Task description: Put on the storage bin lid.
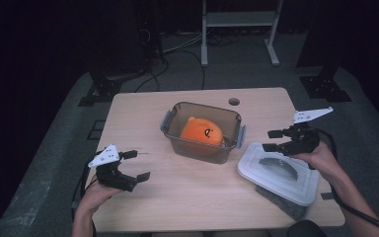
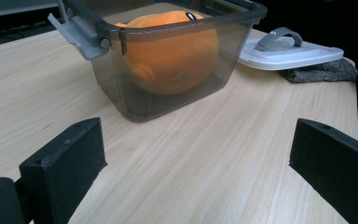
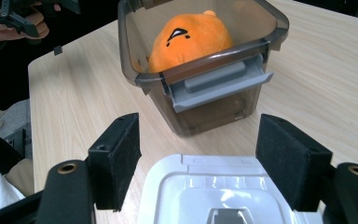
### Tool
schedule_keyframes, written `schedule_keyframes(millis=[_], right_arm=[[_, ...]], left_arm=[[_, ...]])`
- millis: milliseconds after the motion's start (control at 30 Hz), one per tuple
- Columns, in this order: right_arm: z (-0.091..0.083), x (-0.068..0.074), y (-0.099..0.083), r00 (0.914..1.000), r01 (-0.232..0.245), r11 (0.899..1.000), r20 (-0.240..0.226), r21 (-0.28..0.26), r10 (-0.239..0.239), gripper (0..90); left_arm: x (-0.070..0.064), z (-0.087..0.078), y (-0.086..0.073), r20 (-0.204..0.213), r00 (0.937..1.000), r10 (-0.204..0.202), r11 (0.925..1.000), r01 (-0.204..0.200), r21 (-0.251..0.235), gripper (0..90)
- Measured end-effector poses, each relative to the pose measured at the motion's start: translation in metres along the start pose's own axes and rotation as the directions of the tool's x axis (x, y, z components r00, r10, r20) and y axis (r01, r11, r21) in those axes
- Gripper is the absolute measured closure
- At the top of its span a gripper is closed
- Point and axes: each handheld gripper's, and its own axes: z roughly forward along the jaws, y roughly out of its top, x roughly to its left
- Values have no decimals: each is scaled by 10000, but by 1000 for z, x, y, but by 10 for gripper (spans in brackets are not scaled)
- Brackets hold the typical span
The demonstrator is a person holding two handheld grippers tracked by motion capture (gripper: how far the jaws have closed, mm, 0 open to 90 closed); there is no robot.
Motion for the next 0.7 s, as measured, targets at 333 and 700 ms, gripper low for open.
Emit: schedule_keyframes(millis=[333, 700], right_arm=[[-4, -3, -20, 9999, -136, 9999, 90, -63, 137, 288], [-5, -3, -43, 9992, -140, 9999, 367, 26, 139, 289]], left_arm=[[0, 1, -1, 8, 10000, 17, 10000, -17, 36, 27], [1, -1, -1, -21, 10000, 9, 10000, -9, 3, 27]])
